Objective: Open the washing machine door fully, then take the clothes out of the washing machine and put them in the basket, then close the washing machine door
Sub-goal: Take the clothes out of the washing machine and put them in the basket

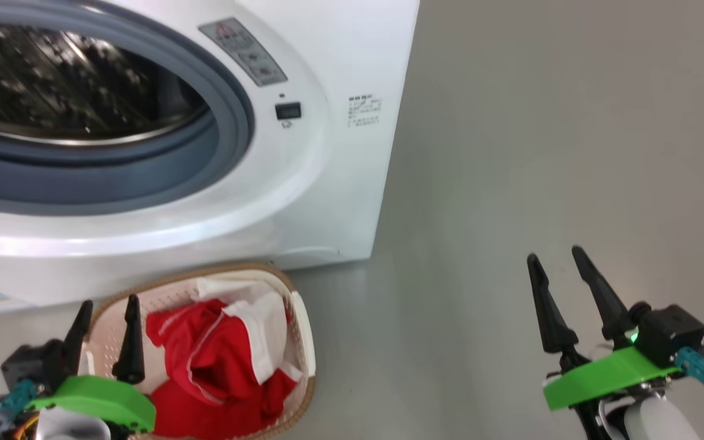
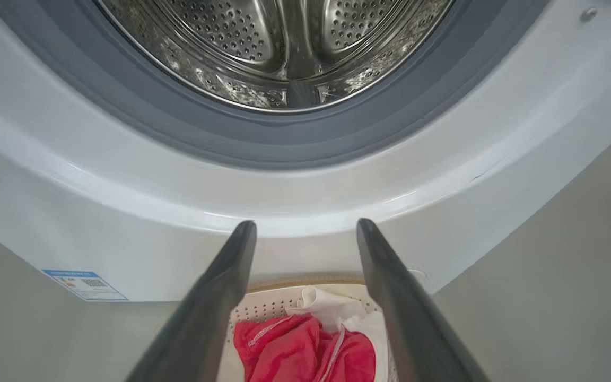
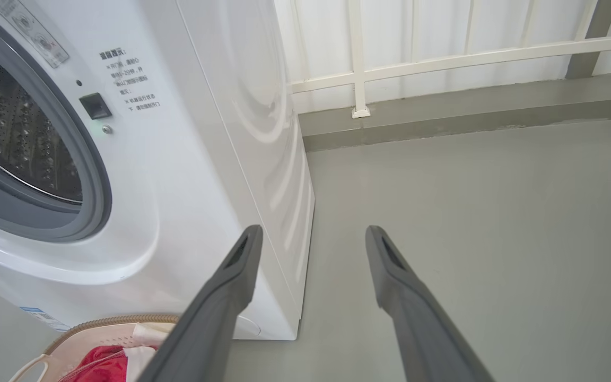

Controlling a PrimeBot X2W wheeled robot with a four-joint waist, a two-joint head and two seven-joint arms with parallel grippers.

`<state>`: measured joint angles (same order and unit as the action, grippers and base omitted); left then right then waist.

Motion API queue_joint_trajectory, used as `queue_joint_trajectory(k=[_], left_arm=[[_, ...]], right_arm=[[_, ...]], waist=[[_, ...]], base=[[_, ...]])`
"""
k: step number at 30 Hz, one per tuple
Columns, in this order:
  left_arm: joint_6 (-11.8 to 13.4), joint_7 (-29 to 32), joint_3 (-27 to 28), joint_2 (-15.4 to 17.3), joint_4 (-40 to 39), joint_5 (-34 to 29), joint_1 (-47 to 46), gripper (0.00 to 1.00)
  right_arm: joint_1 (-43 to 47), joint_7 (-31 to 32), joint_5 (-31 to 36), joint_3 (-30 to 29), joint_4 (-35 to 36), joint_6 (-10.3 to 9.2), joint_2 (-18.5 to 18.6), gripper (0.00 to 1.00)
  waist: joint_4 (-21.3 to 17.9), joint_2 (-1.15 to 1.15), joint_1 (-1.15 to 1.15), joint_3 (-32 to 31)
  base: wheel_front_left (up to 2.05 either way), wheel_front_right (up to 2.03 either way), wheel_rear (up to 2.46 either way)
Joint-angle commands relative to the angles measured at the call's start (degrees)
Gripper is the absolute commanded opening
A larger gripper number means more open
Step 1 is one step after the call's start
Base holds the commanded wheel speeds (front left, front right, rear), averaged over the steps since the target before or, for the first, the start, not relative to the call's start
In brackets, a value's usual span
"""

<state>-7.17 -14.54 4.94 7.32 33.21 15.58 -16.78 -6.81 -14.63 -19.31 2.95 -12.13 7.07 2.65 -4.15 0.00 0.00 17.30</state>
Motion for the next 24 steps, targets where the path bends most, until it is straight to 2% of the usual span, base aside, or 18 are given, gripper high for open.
queue_joint_trajectory(k=[1,15,24], left_arm=[[-0.3,-0.5,2.0,1.1,-2.9,-0.4,1.8,1.00],[-0.3,-0.5,-0.4,1.0,-17.9,0.7,11.0,1.00],[-0.3,-0.5,1.0,-0.2,-23.0,-0.1,15.8,1.00]], right_arm=[[1.1,-0.4,0.9,1.0,1.0,0.42,0.2,1.00],[6.9,-0.4,1.5,-1.9,0.9,0.42,0.2,1.00],[8.8,-0.4,1.5,-2.1,1.2,0.42,0.2,1.00]], waist=[[0.6,0.00,0.00,-4.1],[2.3,0.00,0.00,-10.8],[2.1,0.00,0.00,-12.0]], base=[[0.00,0.00,0.00],[0.00,0.00,0.00],[0.00,0.00,0.00]])
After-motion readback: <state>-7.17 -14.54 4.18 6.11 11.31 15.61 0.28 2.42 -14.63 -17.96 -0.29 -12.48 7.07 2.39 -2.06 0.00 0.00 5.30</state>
